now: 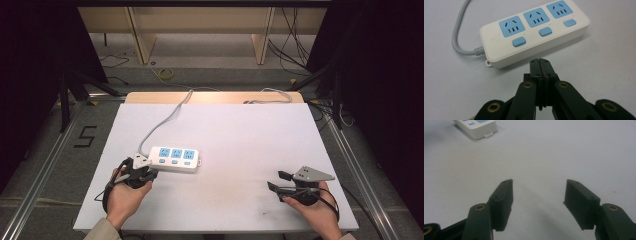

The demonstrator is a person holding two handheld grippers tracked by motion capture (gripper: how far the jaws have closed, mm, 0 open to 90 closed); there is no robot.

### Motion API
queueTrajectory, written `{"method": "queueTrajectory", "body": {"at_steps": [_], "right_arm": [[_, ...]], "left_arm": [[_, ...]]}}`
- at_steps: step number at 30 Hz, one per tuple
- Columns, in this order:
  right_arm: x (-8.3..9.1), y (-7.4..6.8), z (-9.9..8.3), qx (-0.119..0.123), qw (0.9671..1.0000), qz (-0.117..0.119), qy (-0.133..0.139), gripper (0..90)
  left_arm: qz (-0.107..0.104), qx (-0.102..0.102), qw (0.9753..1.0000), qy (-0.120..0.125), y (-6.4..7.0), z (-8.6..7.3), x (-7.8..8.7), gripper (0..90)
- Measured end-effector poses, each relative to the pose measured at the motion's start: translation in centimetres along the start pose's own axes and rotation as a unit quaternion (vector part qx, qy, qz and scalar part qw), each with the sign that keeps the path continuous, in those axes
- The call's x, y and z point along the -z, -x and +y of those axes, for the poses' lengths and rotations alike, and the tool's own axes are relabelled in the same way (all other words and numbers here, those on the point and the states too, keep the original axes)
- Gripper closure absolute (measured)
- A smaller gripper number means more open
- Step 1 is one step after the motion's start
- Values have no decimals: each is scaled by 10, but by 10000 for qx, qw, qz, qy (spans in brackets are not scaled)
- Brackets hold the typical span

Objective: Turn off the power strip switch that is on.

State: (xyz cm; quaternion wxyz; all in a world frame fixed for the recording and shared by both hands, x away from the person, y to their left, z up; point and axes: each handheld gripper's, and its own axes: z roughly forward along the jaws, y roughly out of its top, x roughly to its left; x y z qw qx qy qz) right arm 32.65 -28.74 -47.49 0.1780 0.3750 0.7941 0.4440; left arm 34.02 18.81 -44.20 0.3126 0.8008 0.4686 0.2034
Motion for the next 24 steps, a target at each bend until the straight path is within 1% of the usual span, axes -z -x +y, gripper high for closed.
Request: {"method": "queueTrajectory", "body": {"at_steps": [5, 7, 13, 15, 24], "right_arm": [[0, 0, 0, 8, 10000, -2, -4, 406], [0, 0, 0, 9, 10000, 2, -5, 406], [0, 0, 0, 13, 10000, 4, -7, 406], [0, 0, 0, 11, 10000, 0, -10, 406], [0, 0, 0, 14, 10000, 5, -9, 406]], "left_arm": [[-9, 3, 10000, 7, 2, 3, -2, 897], [-17, -32, 10000, -23, 2, 4, -2, 897], [-25, -48, 10000, -24, 4, 7, -5, 897], [-24, -24, 10000, -10, 4, 8, -5, 897], [-25, -41, 10000, -4, 5, 13, -7, 897]]}}
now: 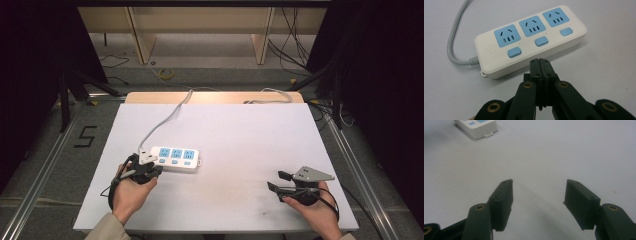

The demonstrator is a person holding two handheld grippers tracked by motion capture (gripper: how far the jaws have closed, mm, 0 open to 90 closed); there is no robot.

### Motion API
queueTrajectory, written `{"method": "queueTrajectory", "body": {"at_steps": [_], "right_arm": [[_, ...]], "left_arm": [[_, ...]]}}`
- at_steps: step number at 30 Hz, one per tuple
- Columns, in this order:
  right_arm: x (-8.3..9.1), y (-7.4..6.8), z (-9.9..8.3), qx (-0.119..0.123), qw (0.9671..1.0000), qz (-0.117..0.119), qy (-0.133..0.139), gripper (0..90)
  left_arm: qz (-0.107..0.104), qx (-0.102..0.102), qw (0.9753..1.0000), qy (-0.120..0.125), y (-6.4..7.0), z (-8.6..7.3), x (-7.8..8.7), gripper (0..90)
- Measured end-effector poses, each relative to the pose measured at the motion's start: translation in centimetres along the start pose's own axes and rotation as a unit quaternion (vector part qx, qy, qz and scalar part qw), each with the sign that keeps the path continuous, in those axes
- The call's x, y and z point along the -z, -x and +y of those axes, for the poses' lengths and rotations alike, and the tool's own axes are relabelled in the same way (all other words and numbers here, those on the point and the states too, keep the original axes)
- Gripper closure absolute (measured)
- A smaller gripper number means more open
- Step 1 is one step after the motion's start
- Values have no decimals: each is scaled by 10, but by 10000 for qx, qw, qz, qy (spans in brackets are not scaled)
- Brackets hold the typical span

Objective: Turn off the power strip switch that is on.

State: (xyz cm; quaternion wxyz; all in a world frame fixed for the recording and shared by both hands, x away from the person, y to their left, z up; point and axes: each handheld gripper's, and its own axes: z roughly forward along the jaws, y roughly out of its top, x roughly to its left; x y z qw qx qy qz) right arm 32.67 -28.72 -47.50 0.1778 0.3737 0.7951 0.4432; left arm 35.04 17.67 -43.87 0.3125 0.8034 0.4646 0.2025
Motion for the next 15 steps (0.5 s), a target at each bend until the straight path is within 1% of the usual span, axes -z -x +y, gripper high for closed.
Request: {"method": "queueTrajectory", "body": {"at_steps": [5, 15], "right_arm": [[0, 0, 0, -6, 10000, 4, -2, 405], [0, 0, 0, 5, 10000, 15, -3, 404]], "left_arm": [[4, 26, 10000, 7, 1, 1, -1, 897], [-46, 13, 10000, -36, 2, 5, -3, 897]]}}
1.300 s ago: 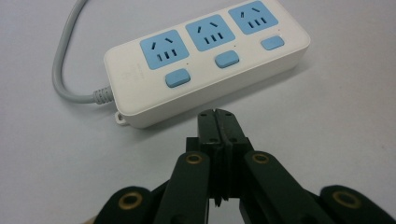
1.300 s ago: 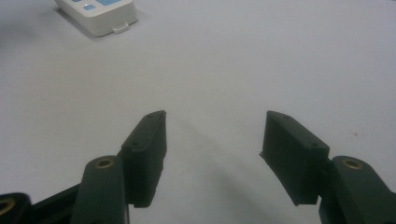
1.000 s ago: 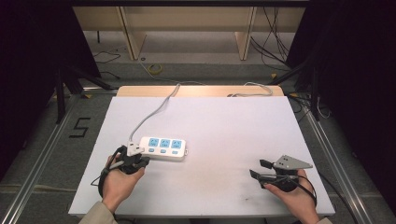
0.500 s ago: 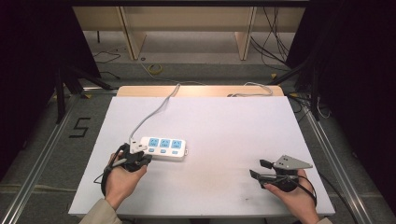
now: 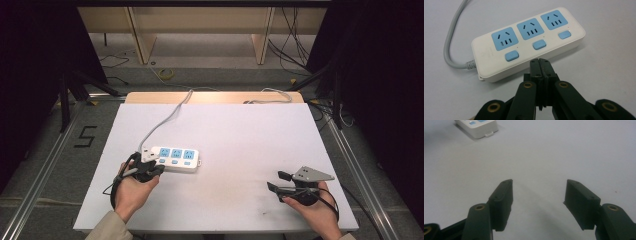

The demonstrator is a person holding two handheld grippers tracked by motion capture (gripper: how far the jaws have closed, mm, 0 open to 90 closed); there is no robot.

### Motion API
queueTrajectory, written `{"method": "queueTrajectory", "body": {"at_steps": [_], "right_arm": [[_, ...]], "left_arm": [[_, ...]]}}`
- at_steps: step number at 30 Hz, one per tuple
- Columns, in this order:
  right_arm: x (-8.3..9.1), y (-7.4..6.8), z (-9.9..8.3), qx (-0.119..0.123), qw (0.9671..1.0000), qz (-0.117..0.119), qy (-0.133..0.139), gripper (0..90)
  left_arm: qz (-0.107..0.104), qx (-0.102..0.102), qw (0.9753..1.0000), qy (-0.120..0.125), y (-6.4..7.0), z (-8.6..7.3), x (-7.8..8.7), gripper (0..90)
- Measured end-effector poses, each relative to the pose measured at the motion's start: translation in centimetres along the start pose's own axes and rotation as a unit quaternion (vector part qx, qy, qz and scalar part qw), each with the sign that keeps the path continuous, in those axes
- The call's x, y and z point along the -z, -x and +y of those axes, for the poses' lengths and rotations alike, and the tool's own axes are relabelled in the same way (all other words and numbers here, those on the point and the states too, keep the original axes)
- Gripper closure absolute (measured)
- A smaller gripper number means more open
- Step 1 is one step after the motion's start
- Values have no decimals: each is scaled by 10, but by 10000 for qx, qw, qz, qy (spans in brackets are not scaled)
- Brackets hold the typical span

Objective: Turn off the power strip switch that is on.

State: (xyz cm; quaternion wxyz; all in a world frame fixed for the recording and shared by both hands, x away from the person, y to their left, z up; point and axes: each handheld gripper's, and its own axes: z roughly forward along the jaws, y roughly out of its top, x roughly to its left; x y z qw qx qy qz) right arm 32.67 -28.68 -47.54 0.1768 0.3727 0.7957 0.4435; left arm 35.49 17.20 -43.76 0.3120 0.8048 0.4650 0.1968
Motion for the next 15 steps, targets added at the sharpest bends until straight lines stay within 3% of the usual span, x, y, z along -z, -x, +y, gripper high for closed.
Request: {"method": "queueTrajectory", "body": {"at_steps": [15], "right_arm": [[0, 0, 0, 11, 10000, 9, -10, 404]], "left_arm": [[-56, -71, 9999, -60, 4, 6, -6, 897]]}}
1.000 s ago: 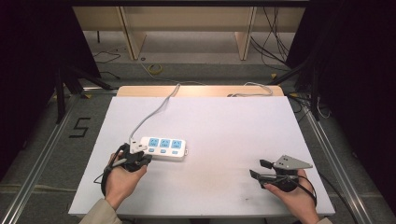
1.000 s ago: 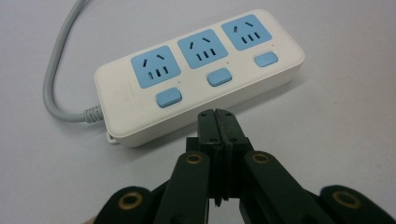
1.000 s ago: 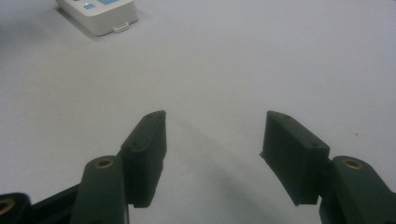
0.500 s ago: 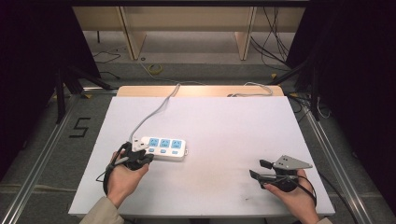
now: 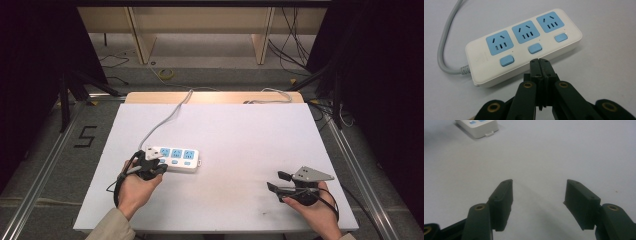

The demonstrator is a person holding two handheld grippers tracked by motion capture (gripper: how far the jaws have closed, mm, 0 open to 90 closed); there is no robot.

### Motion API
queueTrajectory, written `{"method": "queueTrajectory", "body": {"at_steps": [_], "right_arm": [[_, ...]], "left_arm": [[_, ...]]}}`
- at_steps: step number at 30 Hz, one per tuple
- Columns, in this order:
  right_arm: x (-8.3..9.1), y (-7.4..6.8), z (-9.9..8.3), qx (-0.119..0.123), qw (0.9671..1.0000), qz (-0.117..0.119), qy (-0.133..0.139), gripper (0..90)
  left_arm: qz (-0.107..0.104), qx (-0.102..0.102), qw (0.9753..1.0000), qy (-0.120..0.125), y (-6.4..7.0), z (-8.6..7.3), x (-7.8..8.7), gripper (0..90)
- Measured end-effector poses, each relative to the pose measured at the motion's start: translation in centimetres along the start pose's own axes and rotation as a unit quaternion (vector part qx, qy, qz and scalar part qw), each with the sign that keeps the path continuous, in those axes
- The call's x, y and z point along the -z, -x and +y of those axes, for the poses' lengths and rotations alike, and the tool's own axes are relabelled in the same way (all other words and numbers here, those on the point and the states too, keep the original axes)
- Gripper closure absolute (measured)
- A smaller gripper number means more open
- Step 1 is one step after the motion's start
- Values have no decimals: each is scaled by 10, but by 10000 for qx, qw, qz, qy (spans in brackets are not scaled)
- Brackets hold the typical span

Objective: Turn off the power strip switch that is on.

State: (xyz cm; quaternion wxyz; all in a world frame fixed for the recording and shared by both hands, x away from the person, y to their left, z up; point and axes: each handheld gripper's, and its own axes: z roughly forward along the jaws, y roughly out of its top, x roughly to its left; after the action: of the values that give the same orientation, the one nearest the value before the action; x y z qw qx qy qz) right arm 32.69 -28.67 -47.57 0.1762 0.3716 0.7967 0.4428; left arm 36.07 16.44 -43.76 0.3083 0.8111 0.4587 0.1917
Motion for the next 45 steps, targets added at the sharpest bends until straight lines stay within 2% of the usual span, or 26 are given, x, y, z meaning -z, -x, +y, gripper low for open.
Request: {"method": "queueTrajectory", "body": {"at_steps": [30, 45], "right_arm": [[0, 0, 0, -14, 10000, 20, -8, 403], [0, 0, 0, -3, 10000, 22, -16, 403]], "left_arm": [[-69, -116, 9999, -53, 7, 18, -11, 896], [-96, -98, 9999, -54, 9, 26, -19, 896]]}}
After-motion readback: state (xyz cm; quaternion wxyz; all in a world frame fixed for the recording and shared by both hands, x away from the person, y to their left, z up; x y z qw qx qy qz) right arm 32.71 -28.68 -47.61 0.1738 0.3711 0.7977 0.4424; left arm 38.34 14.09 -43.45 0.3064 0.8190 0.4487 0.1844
